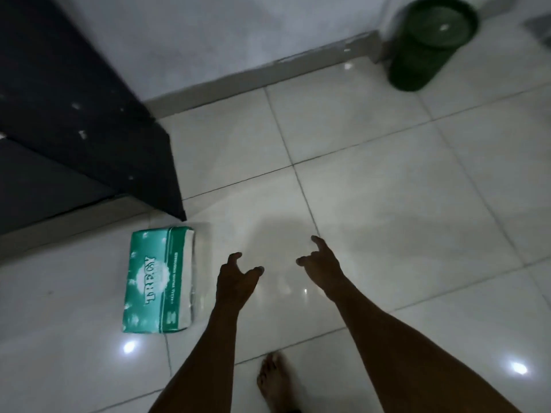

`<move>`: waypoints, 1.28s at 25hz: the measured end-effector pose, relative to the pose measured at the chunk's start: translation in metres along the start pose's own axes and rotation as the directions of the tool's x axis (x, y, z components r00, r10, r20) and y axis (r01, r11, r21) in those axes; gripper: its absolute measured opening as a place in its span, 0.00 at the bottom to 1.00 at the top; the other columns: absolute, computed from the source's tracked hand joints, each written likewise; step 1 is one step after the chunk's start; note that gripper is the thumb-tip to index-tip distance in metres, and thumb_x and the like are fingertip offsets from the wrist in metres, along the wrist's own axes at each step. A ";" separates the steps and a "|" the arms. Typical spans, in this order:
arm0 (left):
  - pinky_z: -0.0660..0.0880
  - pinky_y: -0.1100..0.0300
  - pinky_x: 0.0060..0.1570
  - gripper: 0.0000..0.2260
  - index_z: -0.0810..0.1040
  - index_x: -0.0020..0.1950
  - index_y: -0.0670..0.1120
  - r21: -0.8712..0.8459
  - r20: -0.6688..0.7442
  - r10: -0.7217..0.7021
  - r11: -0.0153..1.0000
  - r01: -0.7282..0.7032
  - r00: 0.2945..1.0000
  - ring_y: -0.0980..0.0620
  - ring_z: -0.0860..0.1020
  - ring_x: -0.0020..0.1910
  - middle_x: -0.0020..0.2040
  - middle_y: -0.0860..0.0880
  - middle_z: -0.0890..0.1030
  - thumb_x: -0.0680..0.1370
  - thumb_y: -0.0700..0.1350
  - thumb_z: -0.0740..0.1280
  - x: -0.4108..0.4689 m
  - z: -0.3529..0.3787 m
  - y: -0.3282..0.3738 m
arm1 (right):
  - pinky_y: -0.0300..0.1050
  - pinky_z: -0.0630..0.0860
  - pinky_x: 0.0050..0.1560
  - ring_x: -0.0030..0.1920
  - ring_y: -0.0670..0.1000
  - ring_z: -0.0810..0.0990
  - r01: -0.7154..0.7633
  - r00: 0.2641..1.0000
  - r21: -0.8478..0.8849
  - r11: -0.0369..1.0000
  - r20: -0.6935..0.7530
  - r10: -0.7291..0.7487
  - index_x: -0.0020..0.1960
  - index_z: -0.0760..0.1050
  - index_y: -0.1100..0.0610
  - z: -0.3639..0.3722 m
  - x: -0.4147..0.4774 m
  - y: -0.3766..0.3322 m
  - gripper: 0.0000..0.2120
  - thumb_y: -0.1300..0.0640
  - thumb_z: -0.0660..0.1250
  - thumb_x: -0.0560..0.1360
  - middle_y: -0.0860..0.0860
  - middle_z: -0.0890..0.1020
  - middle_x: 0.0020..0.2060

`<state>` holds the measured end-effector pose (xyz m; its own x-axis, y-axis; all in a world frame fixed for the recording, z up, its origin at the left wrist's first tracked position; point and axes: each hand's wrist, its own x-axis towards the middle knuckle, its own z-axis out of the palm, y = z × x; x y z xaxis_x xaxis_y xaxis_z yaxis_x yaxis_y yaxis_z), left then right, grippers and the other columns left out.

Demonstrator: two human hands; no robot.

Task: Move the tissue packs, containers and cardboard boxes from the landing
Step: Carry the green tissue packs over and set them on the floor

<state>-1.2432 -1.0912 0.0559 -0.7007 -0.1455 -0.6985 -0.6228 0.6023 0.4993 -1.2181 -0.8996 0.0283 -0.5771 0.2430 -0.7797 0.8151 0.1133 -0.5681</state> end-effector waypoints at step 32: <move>0.71 0.49 0.65 0.33 0.65 0.75 0.51 0.328 0.944 -0.031 0.221 -0.919 0.329 0.42 0.71 0.68 0.69 0.40 0.72 0.73 0.54 0.73 -0.823 1.129 0.102 | 0.52 0.71 0.65 0.64 0.59 0.75 0.085 0.301 0.972 0.219 -0.235 0.924 0.77 0.61 0.52 -0.830 -0.547 0.969 0.38 0.53 0.74 0.72 0.58 0.78 0.63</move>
<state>-0.3373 -0.0241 0.1031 0.1171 0.6741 -0.7293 0.6202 0.5239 0.5839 -0.0716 -0.1235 0.1232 0.5915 0.4038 -0.6979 0.0809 -0.8909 -0.4469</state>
